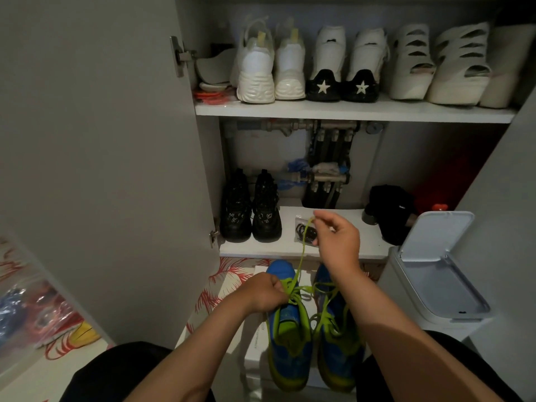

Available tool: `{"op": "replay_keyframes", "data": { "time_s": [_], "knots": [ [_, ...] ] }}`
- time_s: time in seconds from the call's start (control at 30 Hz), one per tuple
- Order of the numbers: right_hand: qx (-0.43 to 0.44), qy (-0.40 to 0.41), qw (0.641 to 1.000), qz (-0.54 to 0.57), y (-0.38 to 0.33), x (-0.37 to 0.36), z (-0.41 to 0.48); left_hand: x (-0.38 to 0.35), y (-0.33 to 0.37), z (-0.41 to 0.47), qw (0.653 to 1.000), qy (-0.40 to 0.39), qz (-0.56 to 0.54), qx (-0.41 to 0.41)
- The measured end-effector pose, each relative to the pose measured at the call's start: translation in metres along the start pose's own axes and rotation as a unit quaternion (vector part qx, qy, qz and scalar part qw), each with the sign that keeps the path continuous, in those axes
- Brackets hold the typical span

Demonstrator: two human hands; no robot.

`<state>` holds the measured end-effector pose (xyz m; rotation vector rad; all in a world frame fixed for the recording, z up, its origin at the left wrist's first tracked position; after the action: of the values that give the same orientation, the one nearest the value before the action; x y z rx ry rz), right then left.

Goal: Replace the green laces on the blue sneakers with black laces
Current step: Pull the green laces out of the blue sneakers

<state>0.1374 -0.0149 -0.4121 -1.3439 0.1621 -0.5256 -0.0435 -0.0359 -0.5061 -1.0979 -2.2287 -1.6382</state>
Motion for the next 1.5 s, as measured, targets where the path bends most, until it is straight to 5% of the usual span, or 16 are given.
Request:
{"op": "replay_keyframes", "data": {
  "time_s": [0.23, 0.4, 0.53, 0.6, 0.67, 0.83, 0.93, 1.03, 1.13, 1.3, 1.5],
  "knots": [
    [0.003, -0.225, 0.943, -0.243, 0.028, -0.028, -0.019, 0.017, 0.021, -0.013, 0.986, 0.031, -0.166, 0.01],
    [-0.049, -0.383, 0.862, -0.327, 0.042, -0.043, -0.038, 0.042, 0.027, -0.015, 0.928, 0.128, -0.349, -0.016],
    [-0.043, -0.449, 0.81, -0.376, 0.047, -0.045, -0.054, 0.067, 0.018, -0.017, 0.891, 0.229, -0.393, -0.019],
    [-0.019, -0.446, 0.8, -0.401, 0.047, -0.043, -0.054, 0.079, 0.005, -0.018, 0.89, 0.295, -0.348, 0.007],
    [-0.017, -0.43, 0.799, -0.42, 0.046, -0.04, -0.049, 0.089, -0.005, -0.021, 0.923, 0.329, -0.196, 0.032],
    [-0.012, -0.341, 0.785, -0.517, 0.043, -0.024, -0.031, 0.076, -0.015, -0.026, 0.955, 0.246, 0.117, 0.118],
    [-0.013, -0.314, 0.766, -0.561, 0.043, -0.017, -0.028, 0.059, -0.011, -0.022, 0.953, 0.186, 0.224, 0.077],
    [-0.011, -0.301, 0.745, -0.595, 0.041, -0.013, -0.03, 0.042, 0.013, -0.017, 0.963, 0.134, 0.227, -0.059],
    [0.015, -0.286, 0.764, -0.579, 0.035, -0.014, -0.03, 0.017, 0.032, -0.016, 0.965, 0.063, 0.215, -0.137],
    [0.039, -0.386, 0.783, -0.486, 0.036, -0.031, -0.045, 0.0, 0.031, -0.012, 0.941, 0.053, 0.304, -0.14],
    [0.003, -0.477, 0.713, -0.514, 0.052, -0.03, -0.055, -0.006, 0.034, -0.011, 0.939, 0.063, 0.296, -0.166]
  ]
}}
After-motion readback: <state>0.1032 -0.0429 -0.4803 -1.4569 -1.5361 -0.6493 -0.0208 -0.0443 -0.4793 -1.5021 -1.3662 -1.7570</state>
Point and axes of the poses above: each hand's wrist, its own z-axis towards the middle knuckle, its own x-axis out of the back of the hand, y = z × x, the point moved 6 cm from there along z, towards the middle knuckle, and after that the axes turned 7 degrees about -z, right-handed, at the moved point
